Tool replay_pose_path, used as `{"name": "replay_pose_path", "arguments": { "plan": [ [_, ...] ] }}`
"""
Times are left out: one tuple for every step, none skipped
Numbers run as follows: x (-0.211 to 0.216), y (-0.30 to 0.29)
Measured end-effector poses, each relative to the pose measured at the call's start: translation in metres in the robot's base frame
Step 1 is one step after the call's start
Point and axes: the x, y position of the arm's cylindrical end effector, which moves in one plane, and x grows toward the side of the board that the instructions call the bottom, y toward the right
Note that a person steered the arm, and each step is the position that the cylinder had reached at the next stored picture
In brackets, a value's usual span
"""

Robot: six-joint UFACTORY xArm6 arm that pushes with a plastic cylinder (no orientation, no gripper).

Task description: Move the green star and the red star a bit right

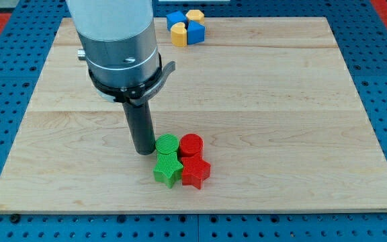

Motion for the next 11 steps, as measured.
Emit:
{"name": "replay_pose_path", "arguments": {
  "plan": [
    [0.0,0.019],
    [0.0,0.041],
    [-0.001,0.041],
    [-0.011,0.041],
    [-0.02,0.041],
    [-0.024,0.021],
    [-0.003,-0.02],
    [0.016,-0.042],
    [0.027,-0.019],
    [0.036,0.006],
    [0.052,0.003]
  ]
}}
